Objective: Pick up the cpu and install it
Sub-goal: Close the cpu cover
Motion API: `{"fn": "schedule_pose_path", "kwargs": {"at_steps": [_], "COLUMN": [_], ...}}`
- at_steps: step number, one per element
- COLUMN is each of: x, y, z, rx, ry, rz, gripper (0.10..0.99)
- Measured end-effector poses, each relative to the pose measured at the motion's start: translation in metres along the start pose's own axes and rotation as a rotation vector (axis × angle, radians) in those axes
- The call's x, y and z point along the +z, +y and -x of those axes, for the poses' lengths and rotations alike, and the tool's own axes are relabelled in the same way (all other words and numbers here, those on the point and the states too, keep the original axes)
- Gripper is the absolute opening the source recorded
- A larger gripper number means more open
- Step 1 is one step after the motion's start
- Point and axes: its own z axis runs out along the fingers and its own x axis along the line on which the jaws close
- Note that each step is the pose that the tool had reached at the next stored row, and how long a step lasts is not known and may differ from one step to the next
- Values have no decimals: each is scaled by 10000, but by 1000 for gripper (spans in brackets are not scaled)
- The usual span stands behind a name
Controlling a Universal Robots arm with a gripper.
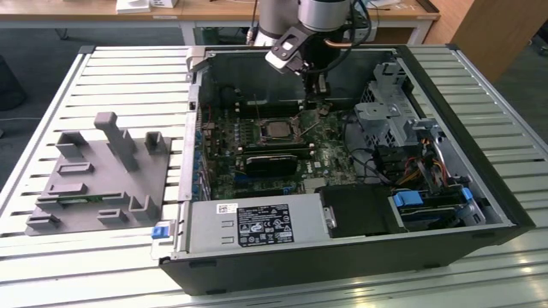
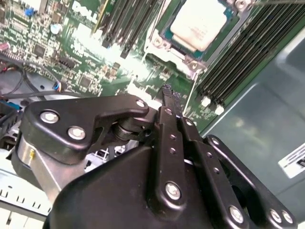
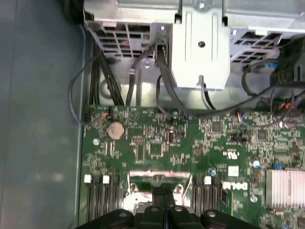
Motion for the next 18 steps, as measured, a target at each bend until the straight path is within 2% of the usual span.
{"fn": "schedule_pose_path", "kwargs": {"at_steps": [6,15,18], "x": [13,38,49], "y": [90,196,224], "z": [1,-41,-57], "rx": [3,3,1], "ry": [77,77,50], "rz": [-8,-14,-17], "gripper": [106,106,106]}}
